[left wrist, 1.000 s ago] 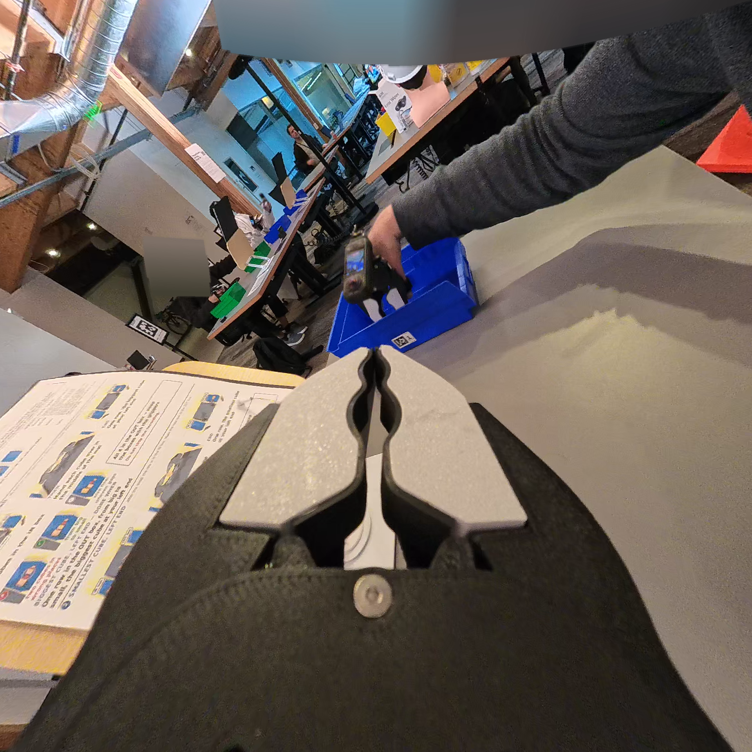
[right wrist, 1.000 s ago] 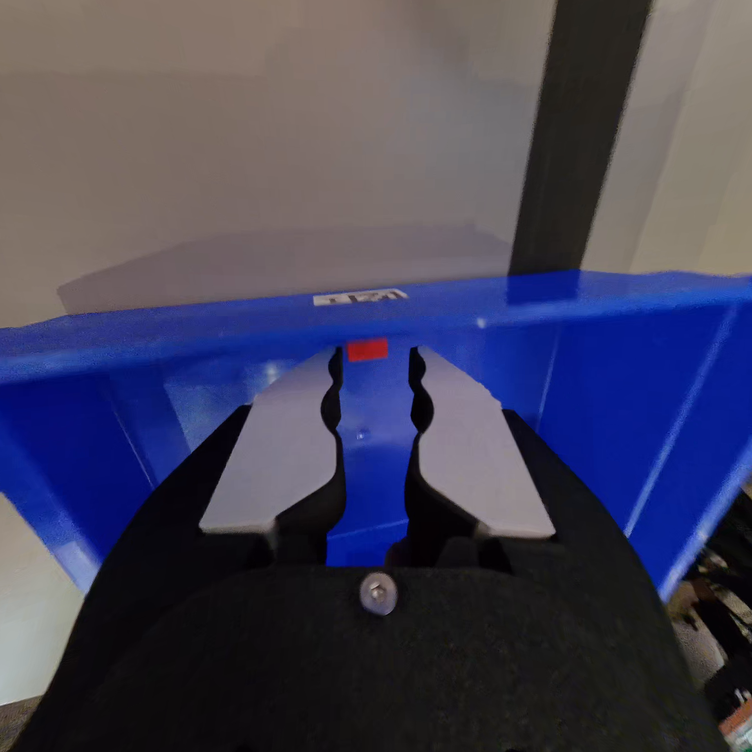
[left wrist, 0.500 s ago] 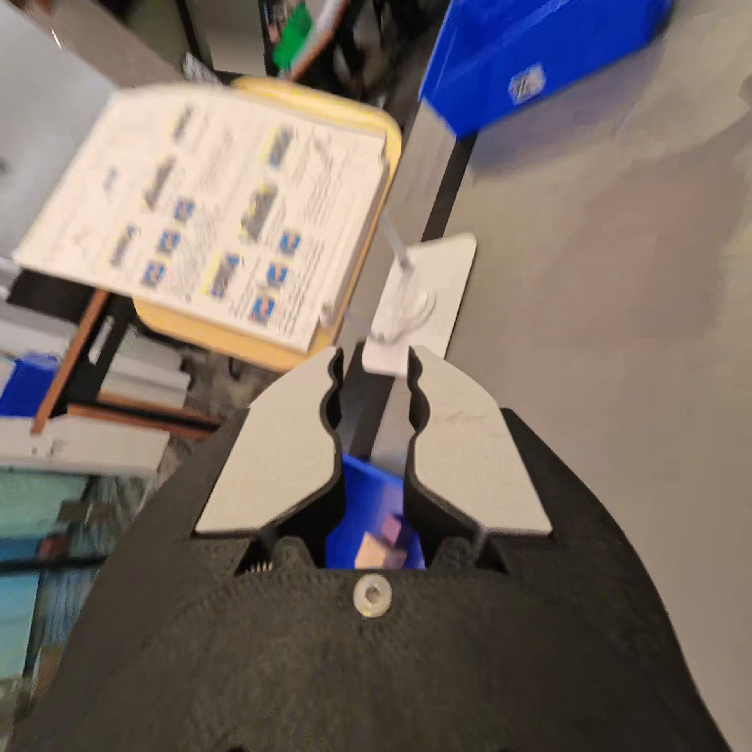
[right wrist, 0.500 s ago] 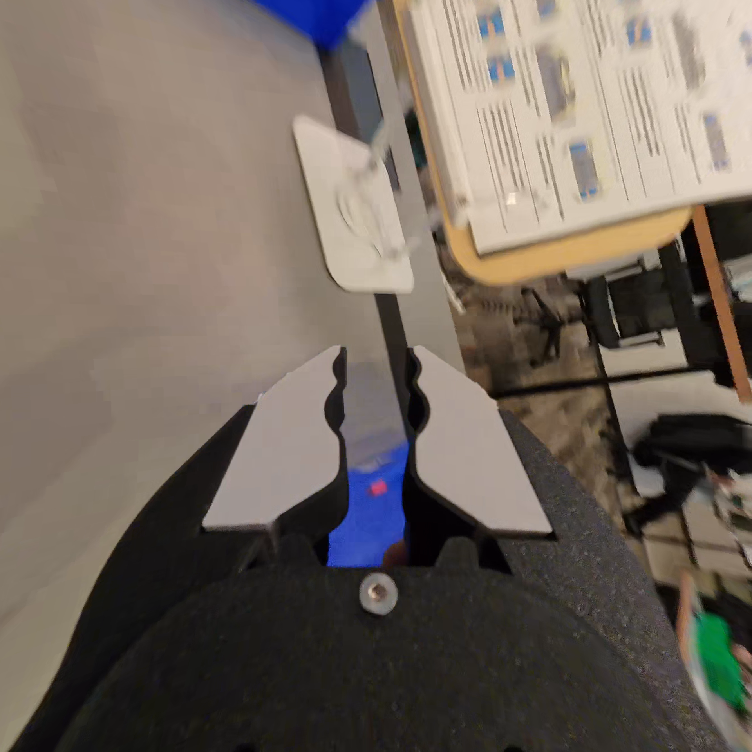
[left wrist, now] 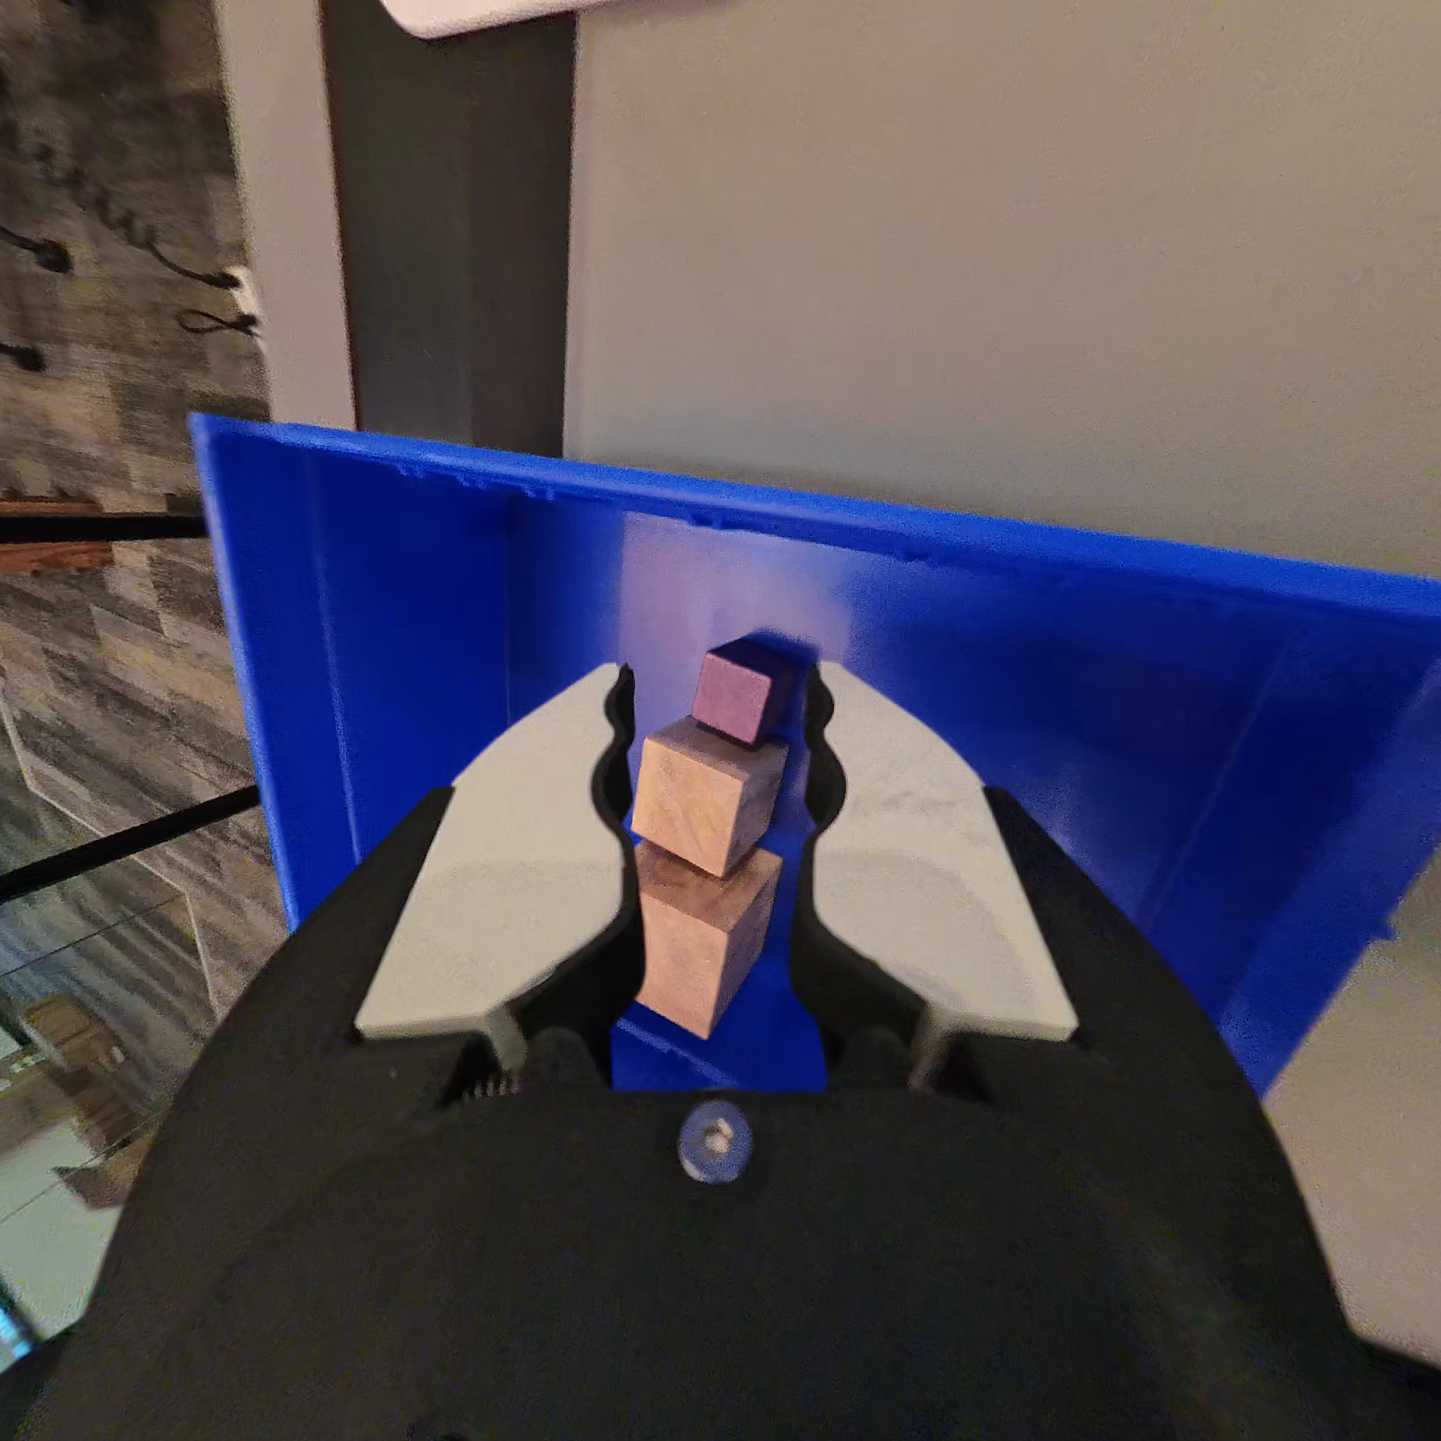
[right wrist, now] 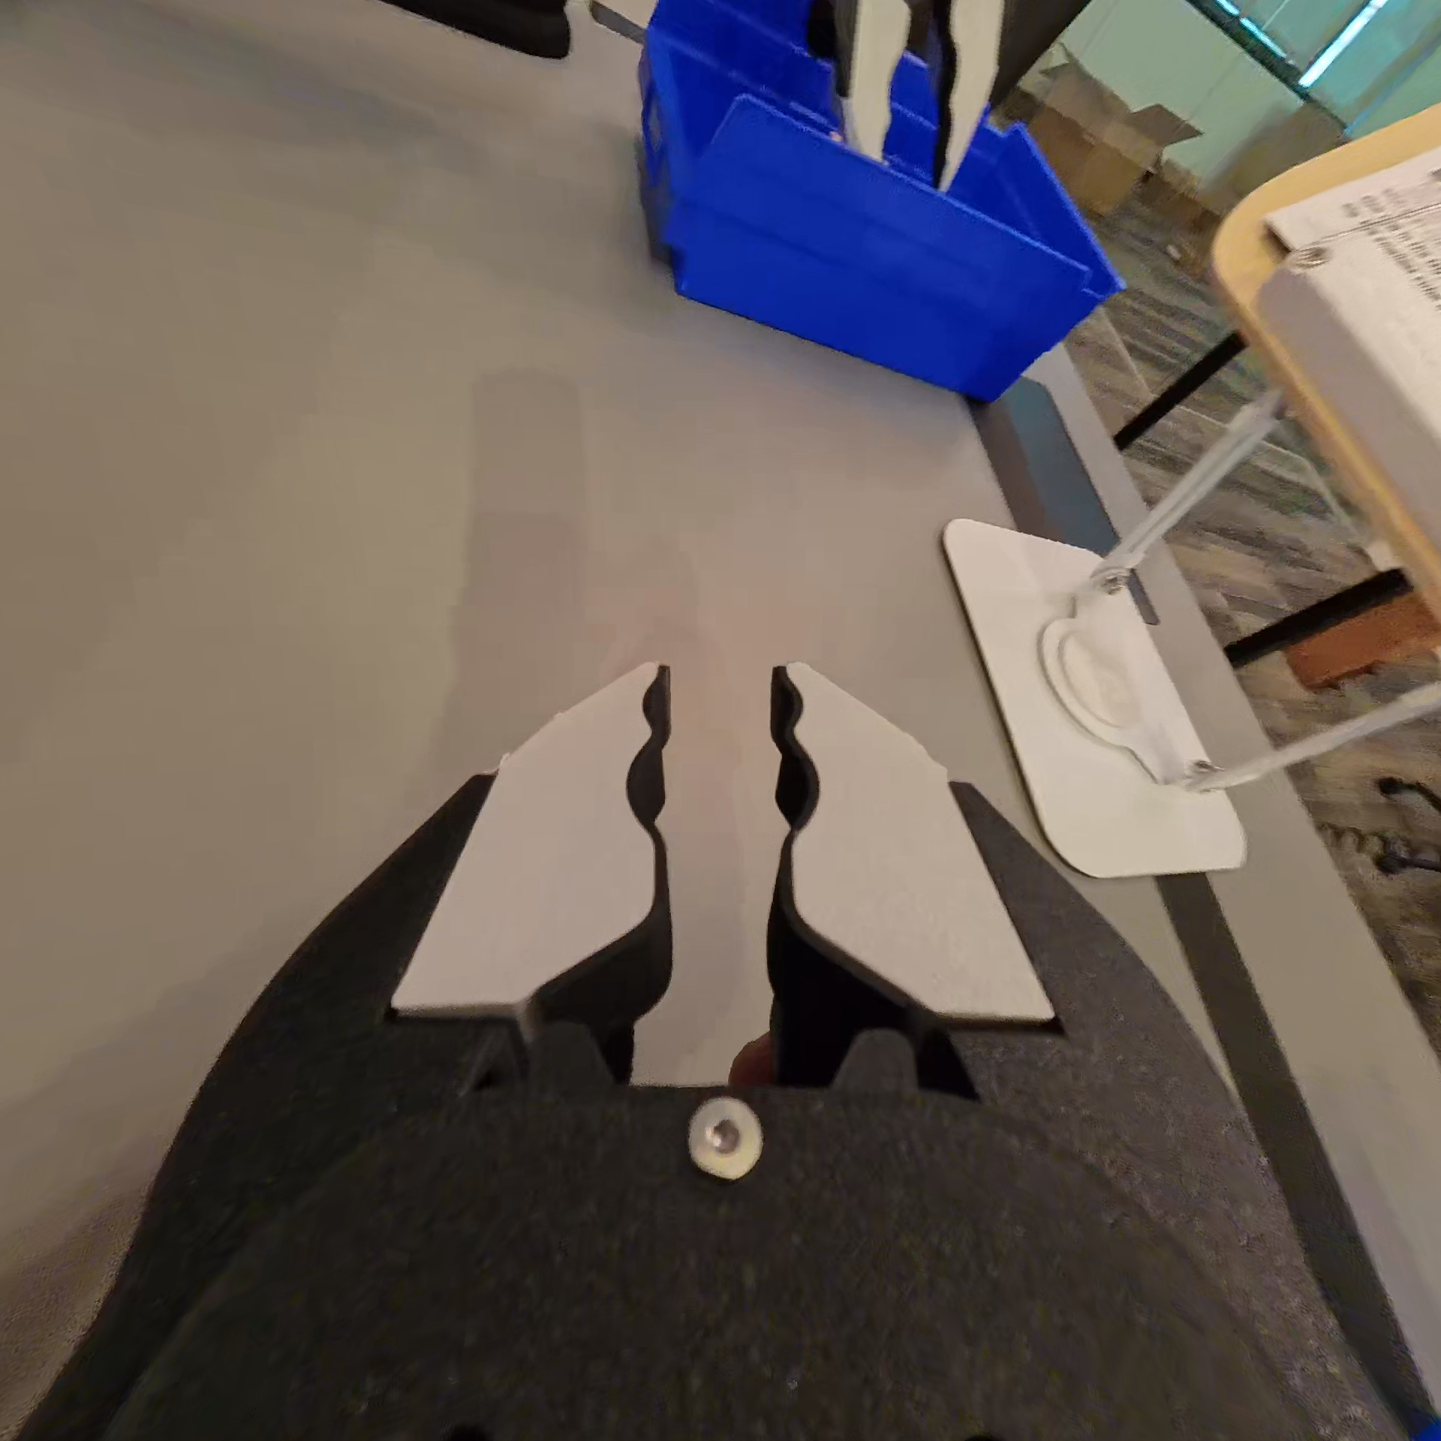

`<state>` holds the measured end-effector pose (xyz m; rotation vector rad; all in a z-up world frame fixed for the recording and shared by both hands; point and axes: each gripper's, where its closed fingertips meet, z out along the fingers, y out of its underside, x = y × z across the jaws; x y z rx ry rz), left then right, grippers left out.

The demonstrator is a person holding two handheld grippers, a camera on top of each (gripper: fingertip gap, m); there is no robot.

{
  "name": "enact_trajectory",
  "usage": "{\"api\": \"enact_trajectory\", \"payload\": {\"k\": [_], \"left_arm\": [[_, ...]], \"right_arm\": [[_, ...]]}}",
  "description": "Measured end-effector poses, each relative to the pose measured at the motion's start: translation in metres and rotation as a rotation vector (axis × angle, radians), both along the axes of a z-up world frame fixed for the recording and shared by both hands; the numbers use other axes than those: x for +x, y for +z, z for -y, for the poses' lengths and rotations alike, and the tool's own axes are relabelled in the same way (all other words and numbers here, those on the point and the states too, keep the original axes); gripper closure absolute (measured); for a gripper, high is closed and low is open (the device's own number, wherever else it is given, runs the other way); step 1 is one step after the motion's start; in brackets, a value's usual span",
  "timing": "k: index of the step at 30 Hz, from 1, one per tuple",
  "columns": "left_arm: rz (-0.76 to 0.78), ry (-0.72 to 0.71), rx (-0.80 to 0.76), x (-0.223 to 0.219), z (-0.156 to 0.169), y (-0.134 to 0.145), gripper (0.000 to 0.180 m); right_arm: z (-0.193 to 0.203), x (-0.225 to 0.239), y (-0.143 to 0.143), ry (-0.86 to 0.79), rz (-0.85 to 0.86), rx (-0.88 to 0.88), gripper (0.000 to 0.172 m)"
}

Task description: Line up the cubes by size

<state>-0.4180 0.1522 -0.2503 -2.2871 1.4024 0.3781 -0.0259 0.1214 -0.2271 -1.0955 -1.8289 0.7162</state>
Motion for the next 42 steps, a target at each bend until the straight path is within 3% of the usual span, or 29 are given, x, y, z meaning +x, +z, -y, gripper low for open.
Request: {"api": "enact_trajectory", "payload": {"k": [9,17,22,25,30,35,42], "left_arm": [[-0.192,-0.004,-0.244,-0.035,-0.001,-0.049,0.139],[-0.172,-0.011,-0.265,-0.033,-0.006,-0.061,0.15],[-0.113,0.011,-0.233,-0.029,-0.004,-0.053,0.151],[-0.045,0.04,-0.113,-0.024,-0.004,-0.024,0.151],[0.148,0.014,0.223,0.019,0.009,0.068,0.152],[0.309,-0.174,0.496,0.112,0.034,0.146,0.152],[0.5,-0.468,0.659,0.239,0.062,0.197,0.152]], "right_arm": [[0.01,-0.002,-0.015,0.061,0.0,-0.074,0.148],[0.018,-0.004,-0.026,0.096,0.032,-0.052,0.147],[0.018,-0.004,-0.022,0.095,0.012,-0.054,0.147],[0.017,-0.008,-0.009,0.087,-0.034,-0.049,0.147],[0.015,-0.024,0.031,0.066,-0.163,-0.019,0.144],[0.017,-0.05,0.085,0.081,-0.296,0.033,0.142],[0.029,-0.084,0.155,0.125,-0.476,0.154,0.14]]}}
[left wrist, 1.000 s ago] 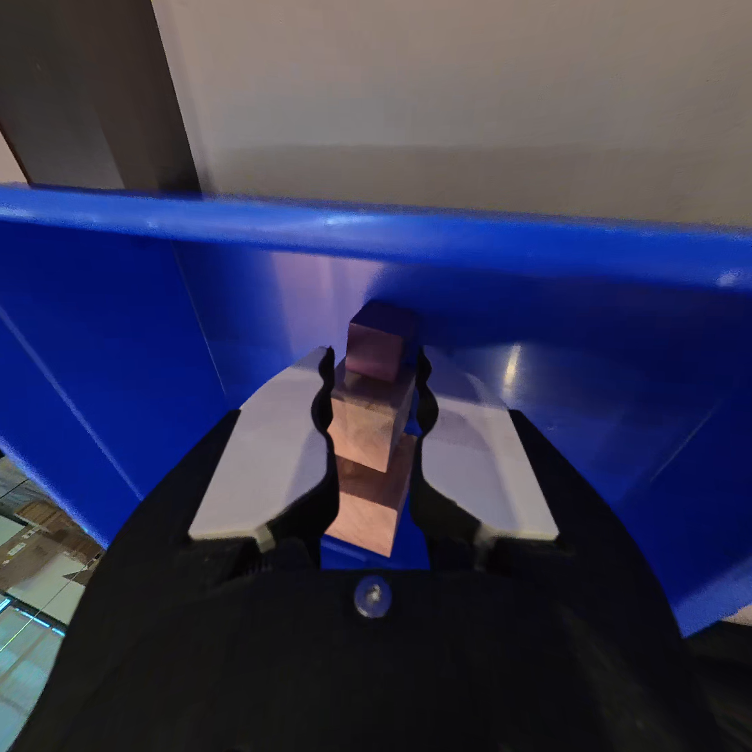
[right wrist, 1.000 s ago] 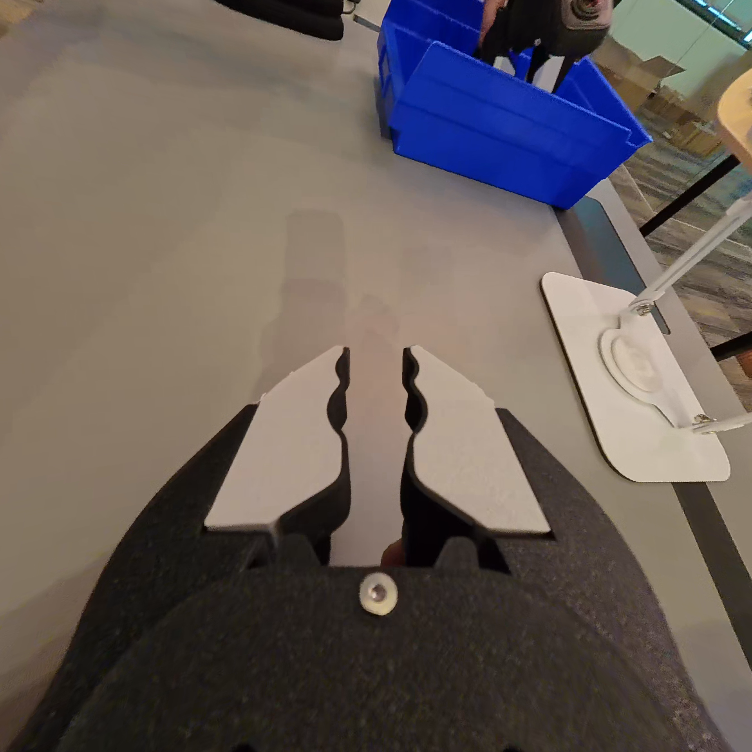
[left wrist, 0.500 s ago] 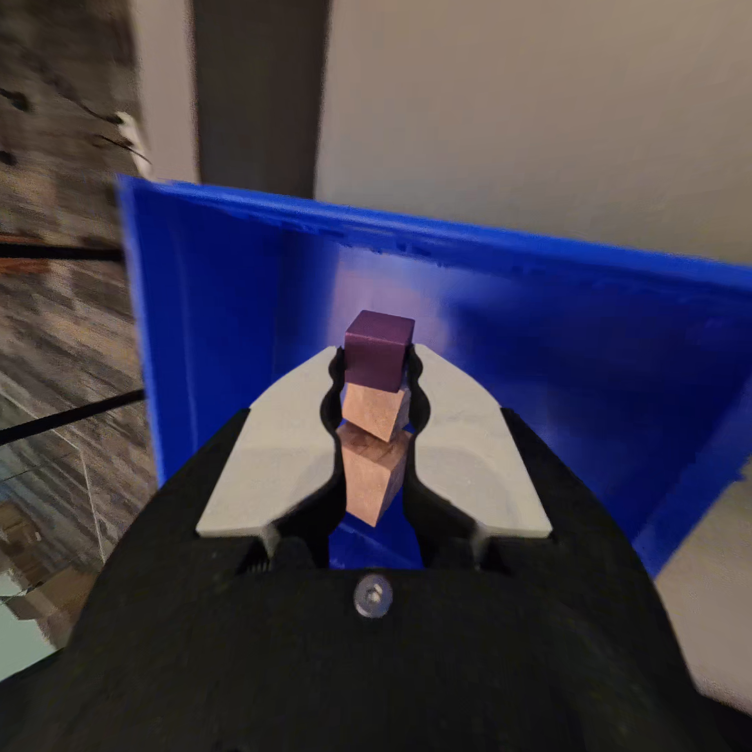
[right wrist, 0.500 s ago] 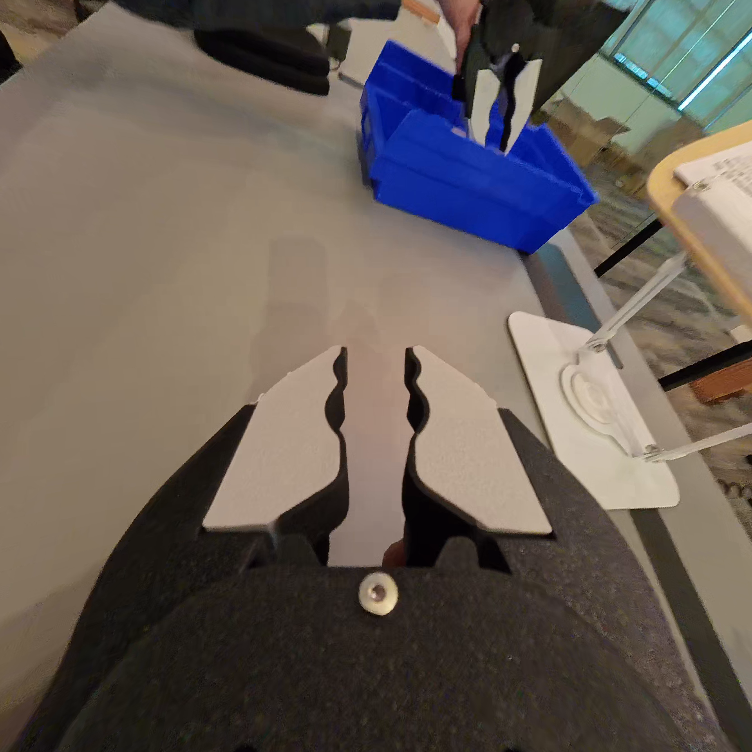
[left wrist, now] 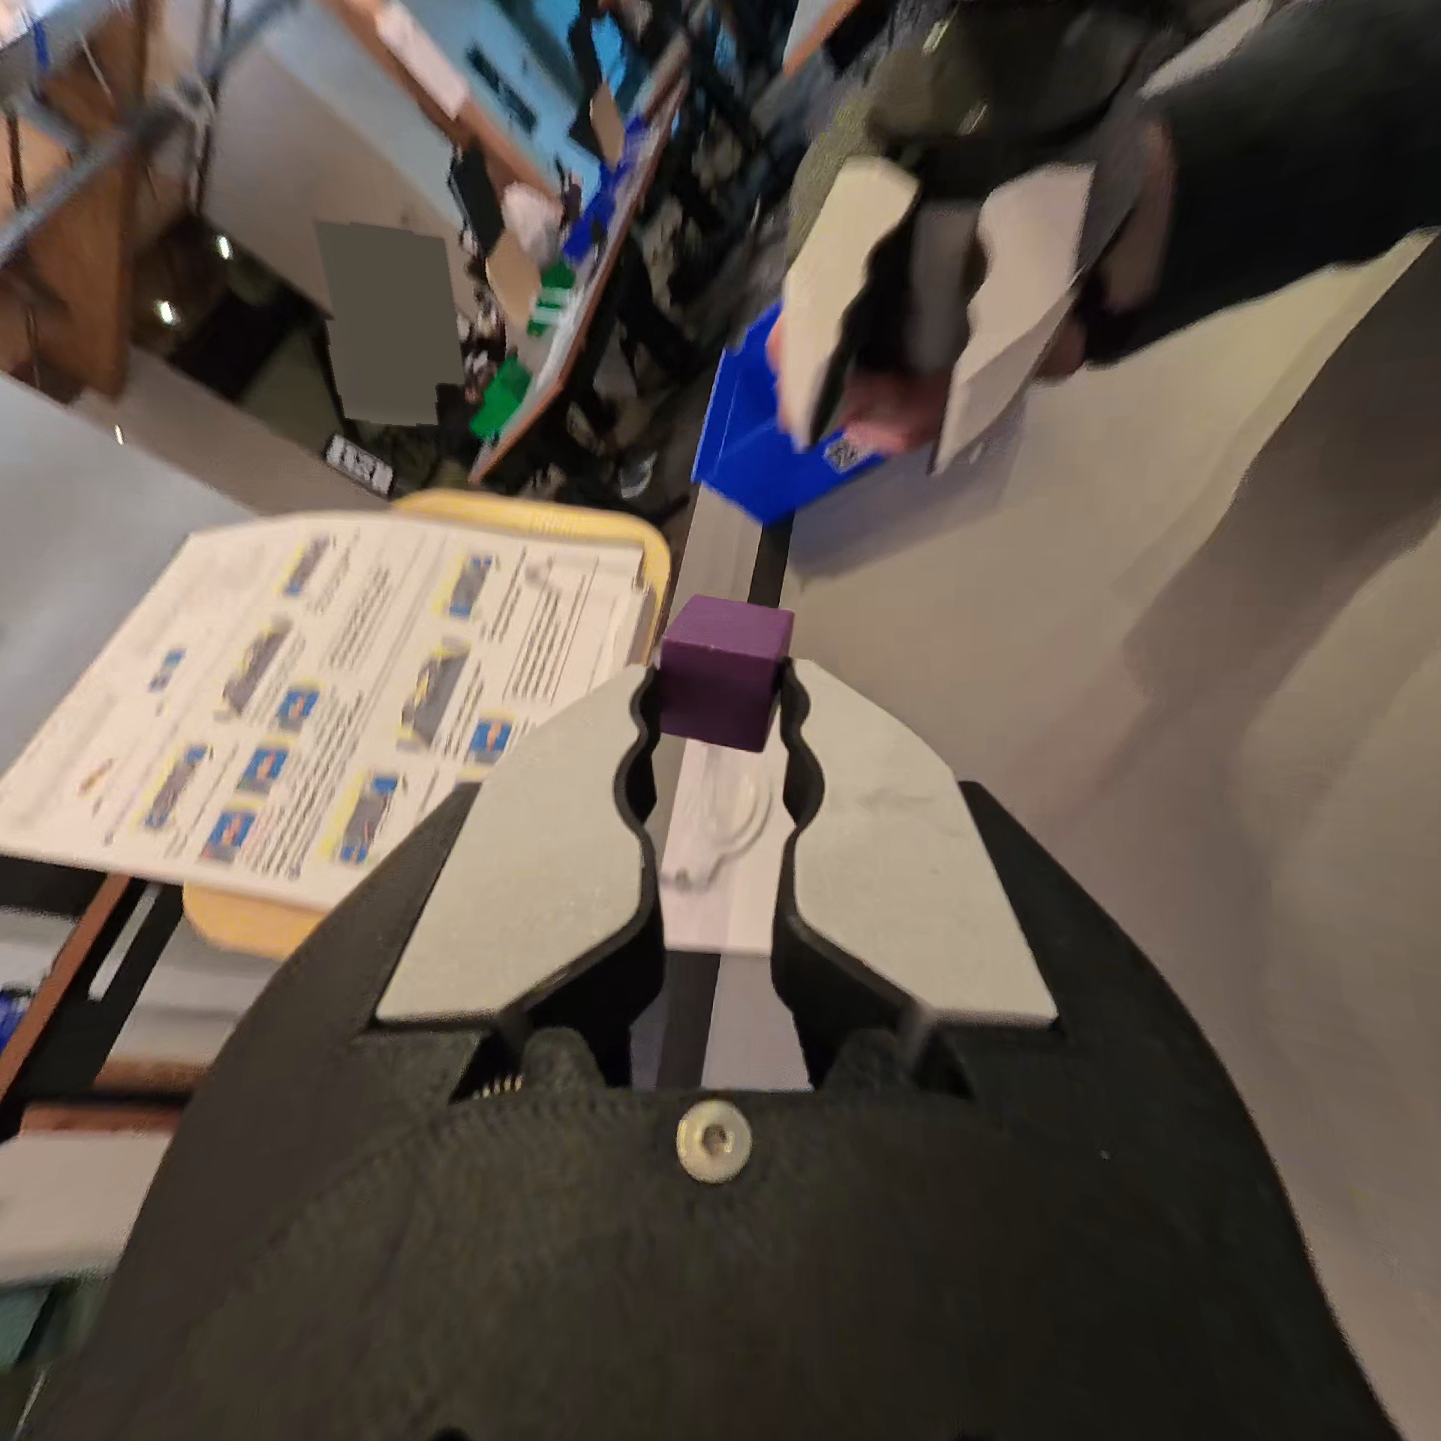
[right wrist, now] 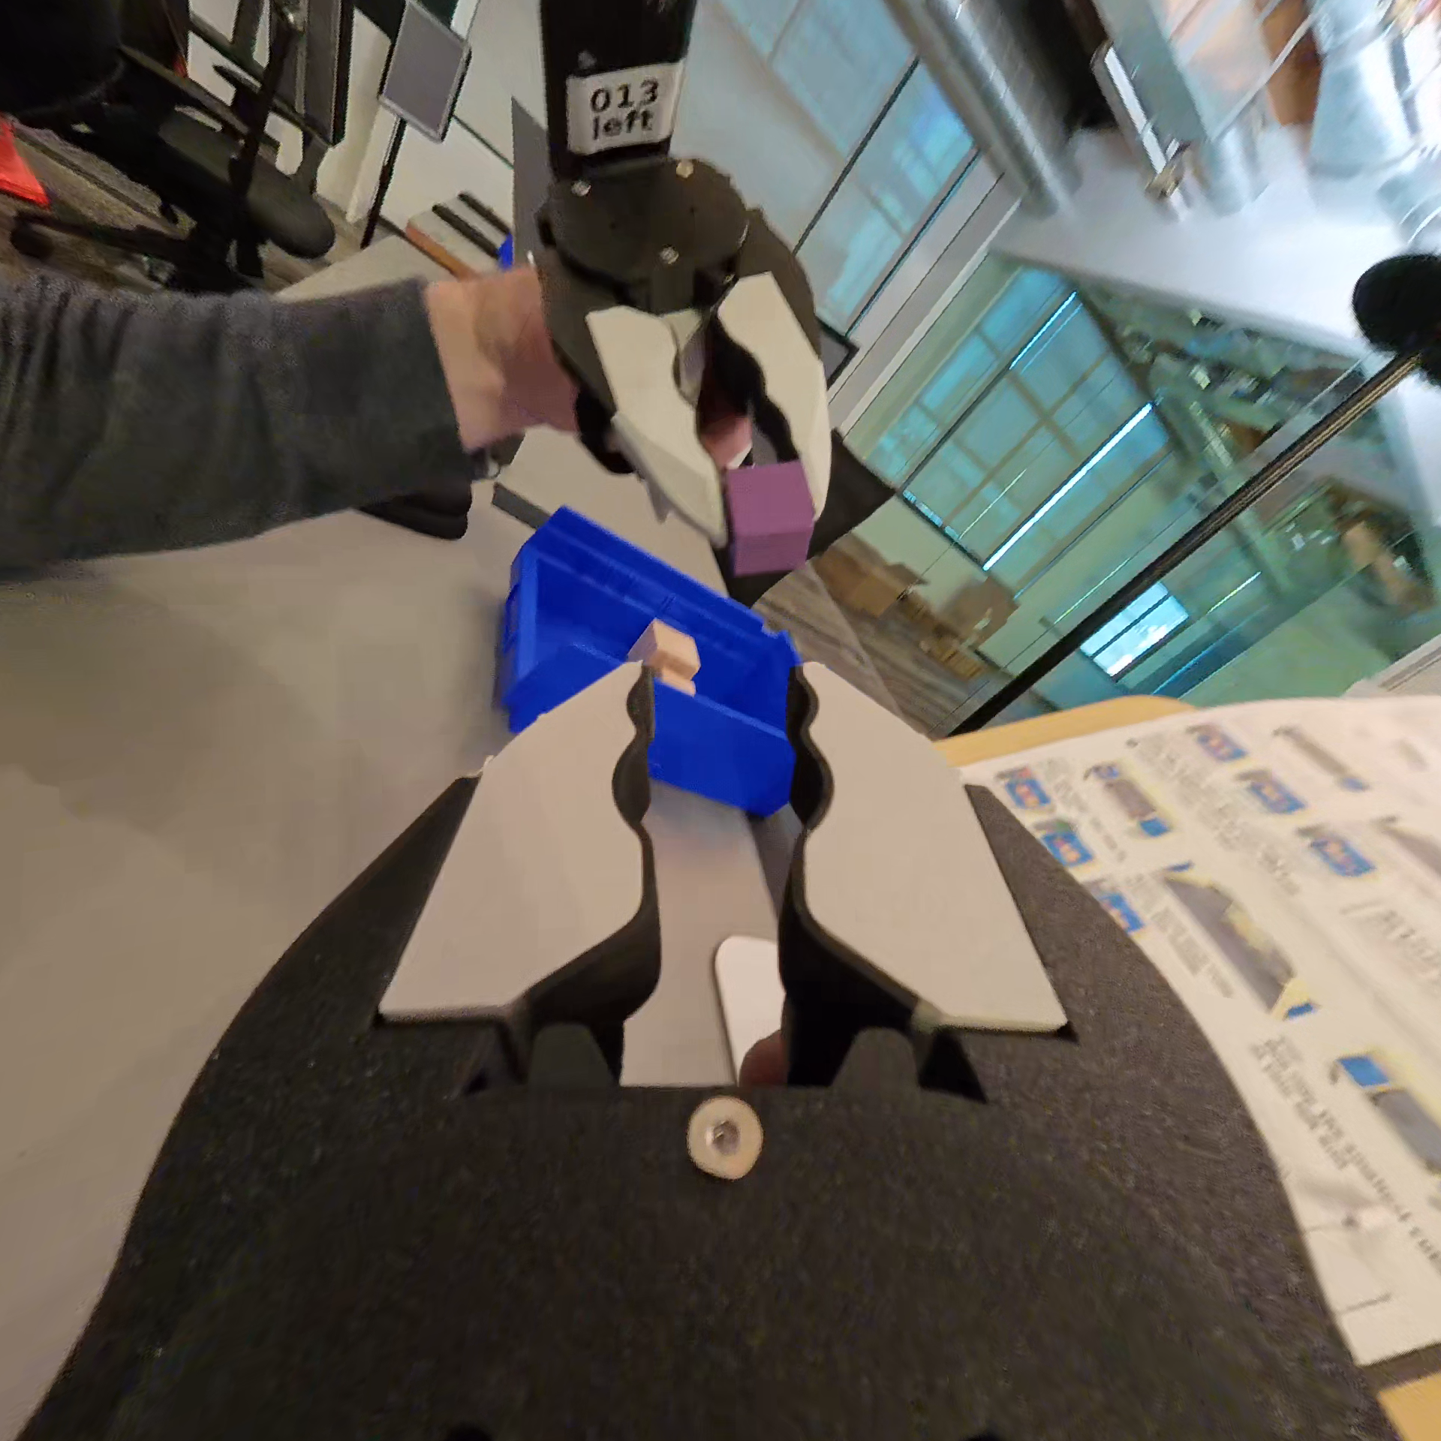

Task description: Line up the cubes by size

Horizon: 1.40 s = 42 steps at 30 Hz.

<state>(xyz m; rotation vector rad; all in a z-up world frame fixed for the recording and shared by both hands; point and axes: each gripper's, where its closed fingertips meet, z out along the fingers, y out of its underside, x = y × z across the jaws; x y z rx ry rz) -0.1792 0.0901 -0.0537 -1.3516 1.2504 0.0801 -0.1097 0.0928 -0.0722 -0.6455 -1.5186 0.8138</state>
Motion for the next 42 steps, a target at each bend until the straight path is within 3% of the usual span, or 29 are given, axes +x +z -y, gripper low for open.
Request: {"api": "enact_trajectory", "payload": {"k": [7,22,32,37,42], "left_arm": [[0.06,-0.191,0.038,0.056,0.008,0.016,0.152],[0.083,-0.277,0.003,0.07,0.017,0.011,0.152],[0.111,-0.229,0.033,0.064,0.018,0.024,0.145],[0.163,-0.168,0.093,0.042,0.024,0.044,0.163],[0.182,-0.129,0.154,0.03,0.032,0.06,0.173]], "right_arm": [[0.01,-0.008,0.028,0.034,-0.106,0.079,0.14],[0.023,-0.002,0.031,0.095,-0.126,0.078,0.146],[0.024,0.009,0.043,0.109,-0.143,0.065,0.146],[-0.01,0.047,0.061,-0.022,-0.143,0.116,0.146],[-0.092,0.13,0.063,-0.295,0.008,0.203,0.146]]}}
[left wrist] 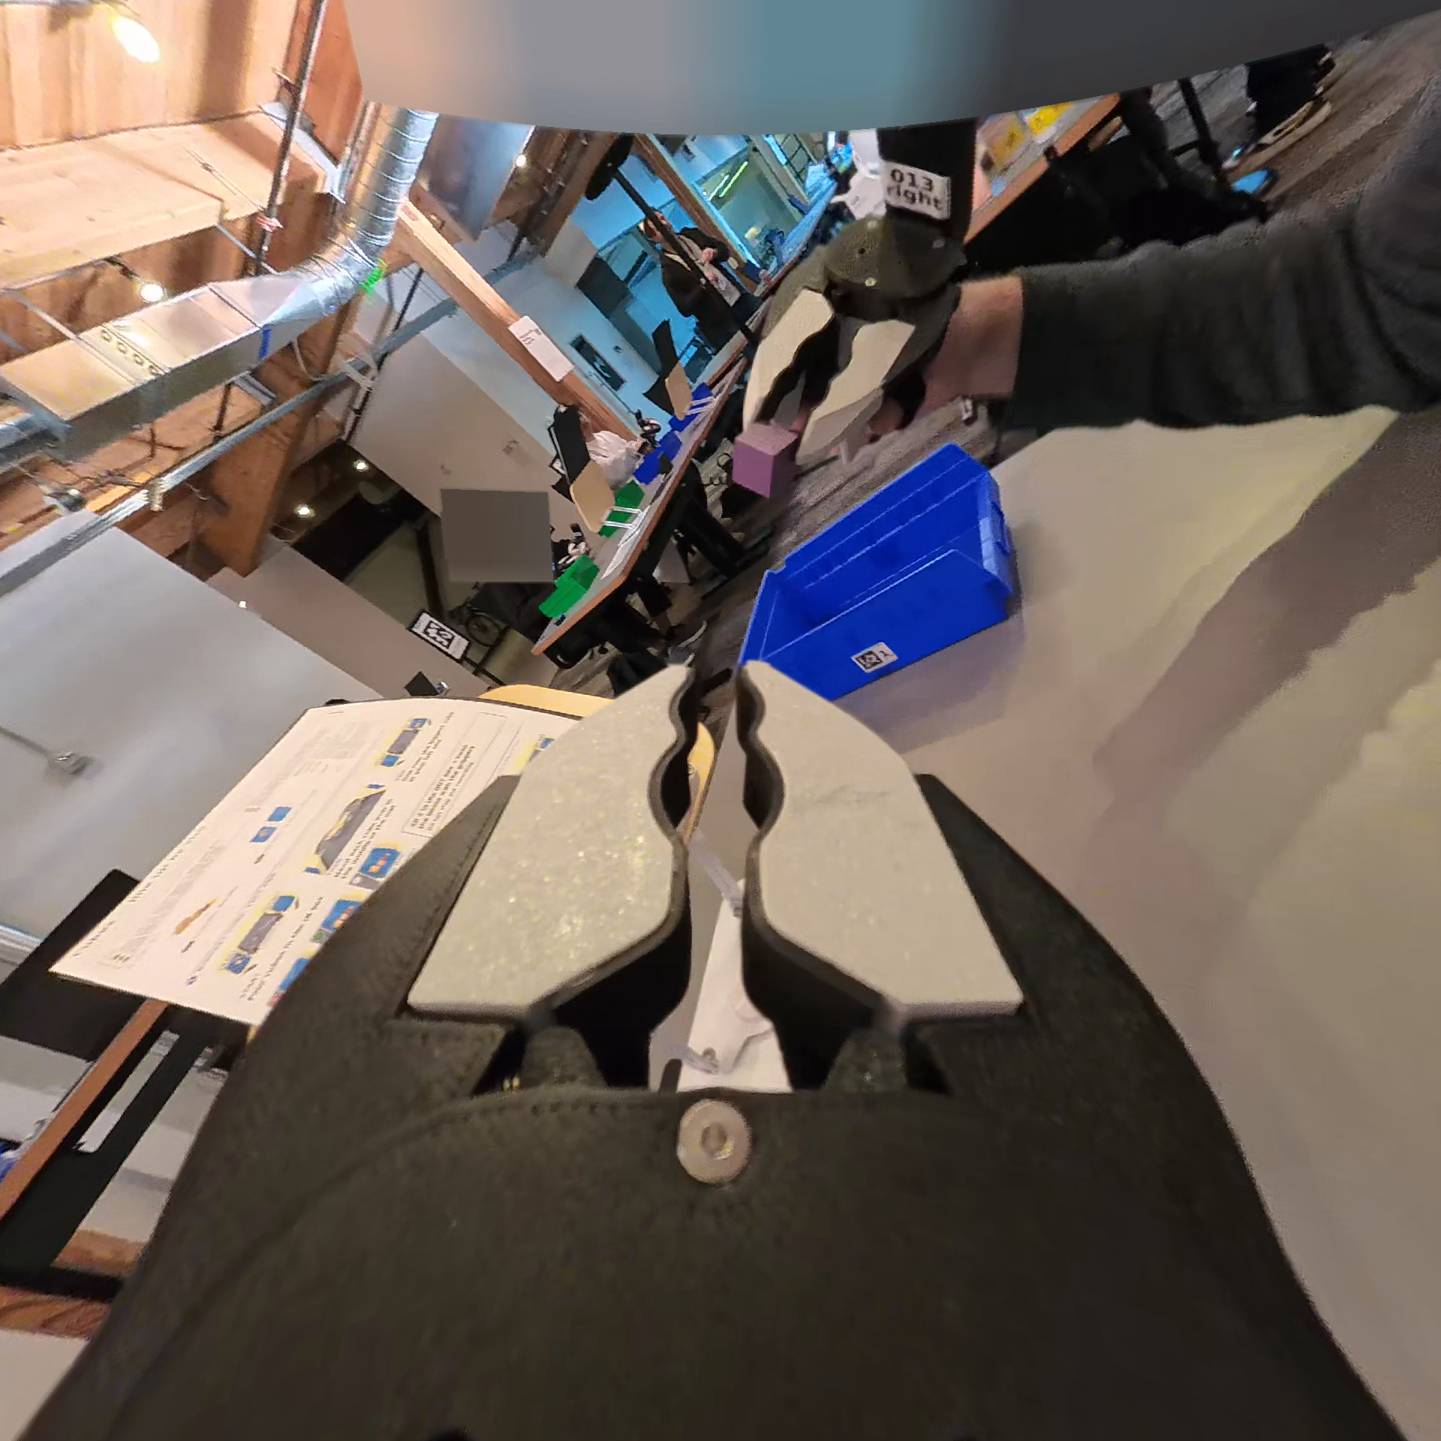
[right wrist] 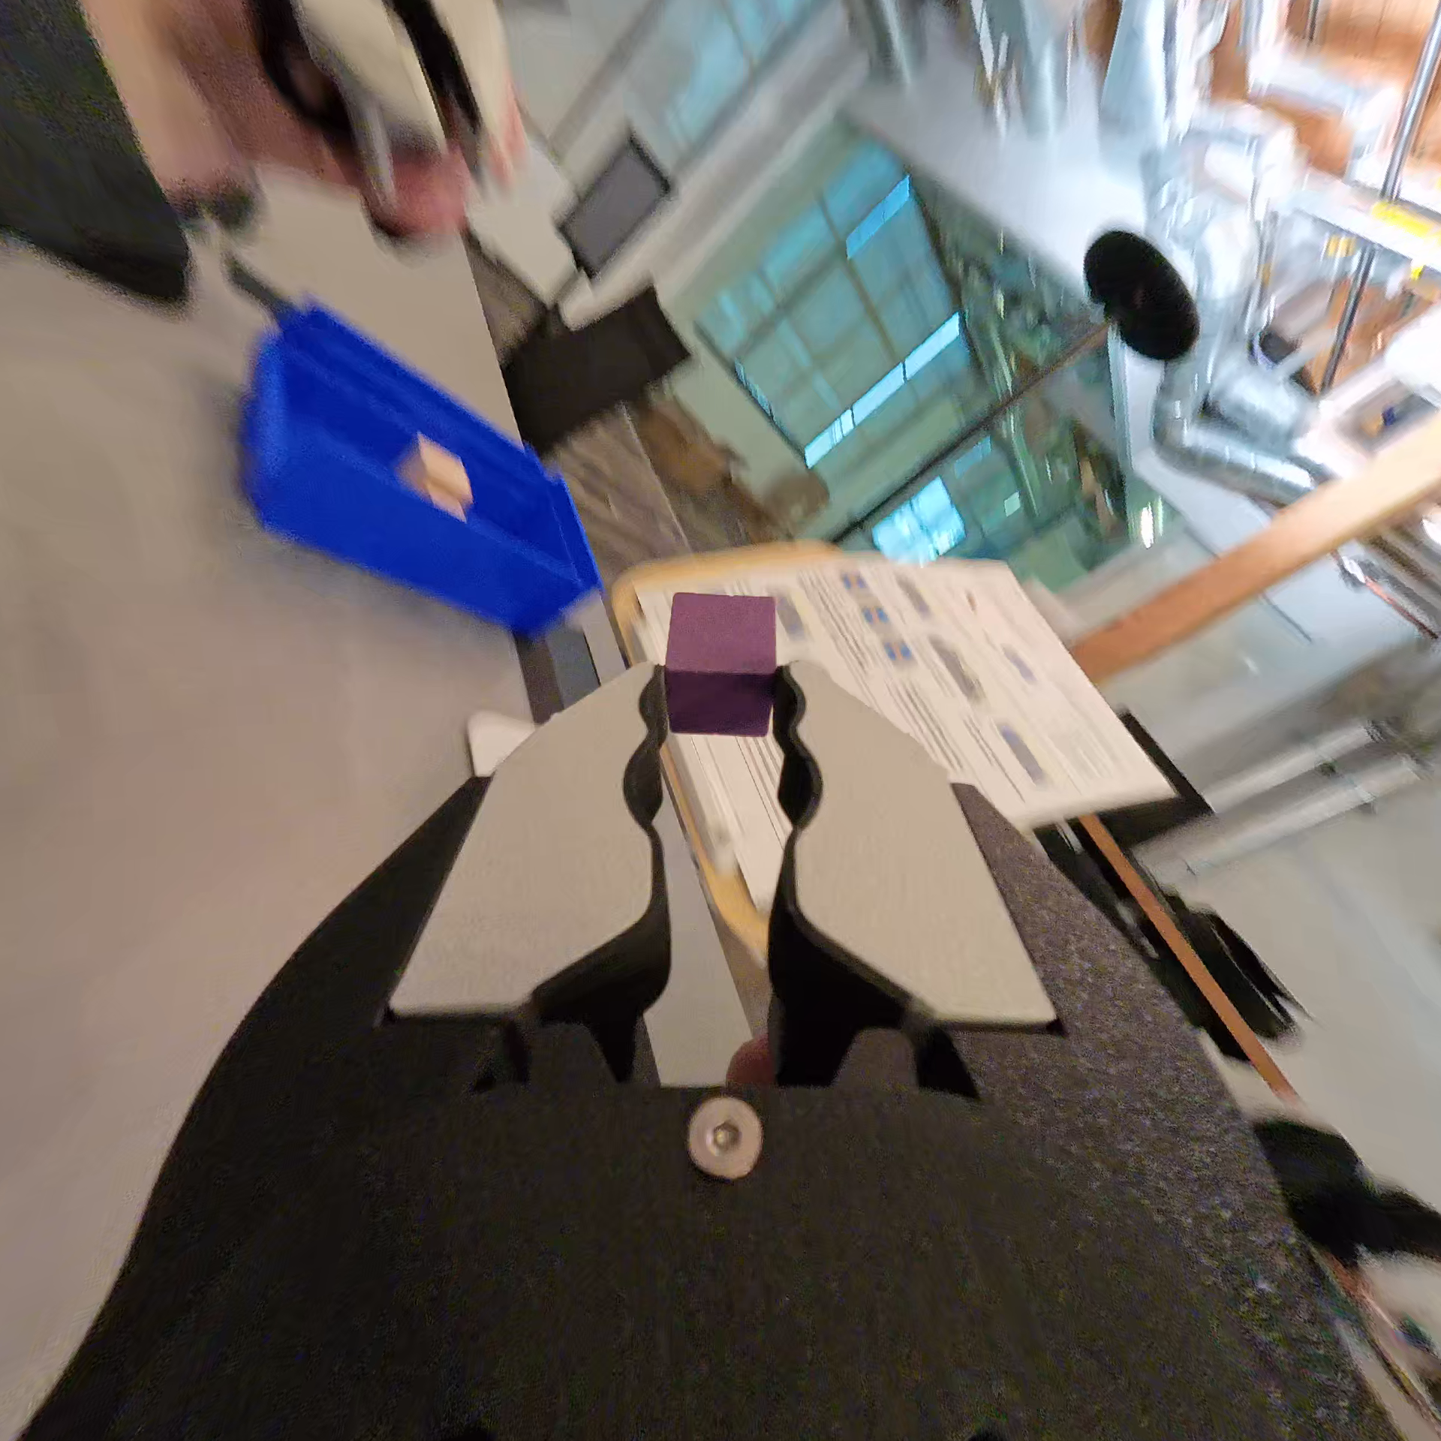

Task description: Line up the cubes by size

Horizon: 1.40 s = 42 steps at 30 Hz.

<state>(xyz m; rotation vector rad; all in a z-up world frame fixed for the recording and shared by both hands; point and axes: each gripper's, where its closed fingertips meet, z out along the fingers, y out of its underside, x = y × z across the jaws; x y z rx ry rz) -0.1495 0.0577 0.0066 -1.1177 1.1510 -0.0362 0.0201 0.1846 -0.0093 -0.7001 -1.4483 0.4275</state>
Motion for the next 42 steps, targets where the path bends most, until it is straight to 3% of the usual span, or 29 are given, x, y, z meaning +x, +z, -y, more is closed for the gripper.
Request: {"api": "enact_trajectory", "payload": {"k": [2,8,16,20,28,42], "left_arm": [[0.001,0.018,0.024,0.0,0.0,0.004,0.18],[0.026,0.037,0.023,0.015,-0.008,0.009,0.18],[0.005,0.02,0.031,0.041,-0.01,0.008,0.18],[-0.014,0.016,0.02,0.046,-0.012,0.004,0.18],[-0.036,0.023,-0.007,0.044,-0.021,-0.006,0.18],[-0.041,0.029,-0.004,0.04,-0.02,-0.005,0.18]], "right_arm": [[-0.04,0.037,-0.013,-0.124,0.139,-0.003,0.146],[-0.145,0.131,-0.08,-0.412,0.584,-0.04,0.146],[-0.204,0.169,-0.192,-0.423,0.962,-0.26,0.146],[-0.217,0.175,-0.23,-0.41,1.096,-0.307,0.146],[-0.226,0.177,-0.268,-0.374,1.284,-0.357,0.146],[-0.231,0.17,-0.287,-0.357,1.418,-0.358,0.146]]}}
